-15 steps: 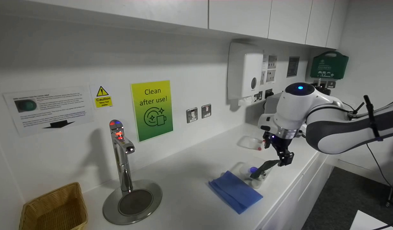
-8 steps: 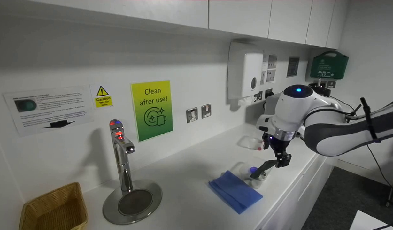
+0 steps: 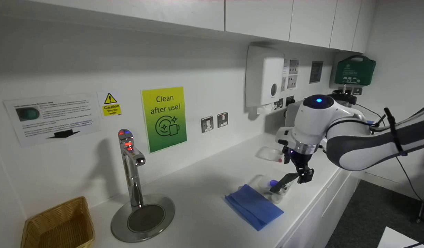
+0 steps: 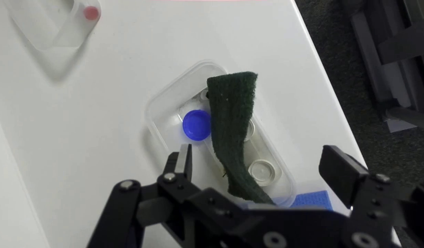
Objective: Remove the black object from the clear bowl and put it on the countertop
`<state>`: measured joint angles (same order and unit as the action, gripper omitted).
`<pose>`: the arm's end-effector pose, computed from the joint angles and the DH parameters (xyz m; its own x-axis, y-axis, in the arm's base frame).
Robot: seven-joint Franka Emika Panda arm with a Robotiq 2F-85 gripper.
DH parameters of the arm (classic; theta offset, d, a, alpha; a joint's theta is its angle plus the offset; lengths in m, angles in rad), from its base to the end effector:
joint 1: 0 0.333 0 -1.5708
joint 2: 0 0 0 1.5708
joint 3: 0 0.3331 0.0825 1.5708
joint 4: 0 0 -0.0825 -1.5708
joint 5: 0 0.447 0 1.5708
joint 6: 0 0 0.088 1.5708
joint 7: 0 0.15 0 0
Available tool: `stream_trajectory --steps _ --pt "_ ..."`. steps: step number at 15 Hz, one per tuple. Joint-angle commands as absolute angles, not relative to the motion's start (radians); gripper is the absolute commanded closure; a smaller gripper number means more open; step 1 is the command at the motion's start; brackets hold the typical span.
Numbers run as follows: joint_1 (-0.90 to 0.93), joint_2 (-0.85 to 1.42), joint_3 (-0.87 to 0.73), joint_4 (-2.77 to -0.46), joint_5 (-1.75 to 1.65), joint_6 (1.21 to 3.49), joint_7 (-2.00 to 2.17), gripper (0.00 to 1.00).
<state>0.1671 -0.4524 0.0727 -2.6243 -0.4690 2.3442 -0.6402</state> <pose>0.4514 0.0863 0.3555 0.4068 0.8993 -0.1606 0.8664 -0.3240 0.3799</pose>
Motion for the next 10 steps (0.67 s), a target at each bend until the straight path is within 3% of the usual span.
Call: stream_trajectory --steps 1,10 --pt "0.154 -0.392 0.082 -2.589 -0.516 2.337 -0.656 0.0" --pt "0.123 -0.266 0.077 -2.509 -0.669 2.397 -0.612 0.0"
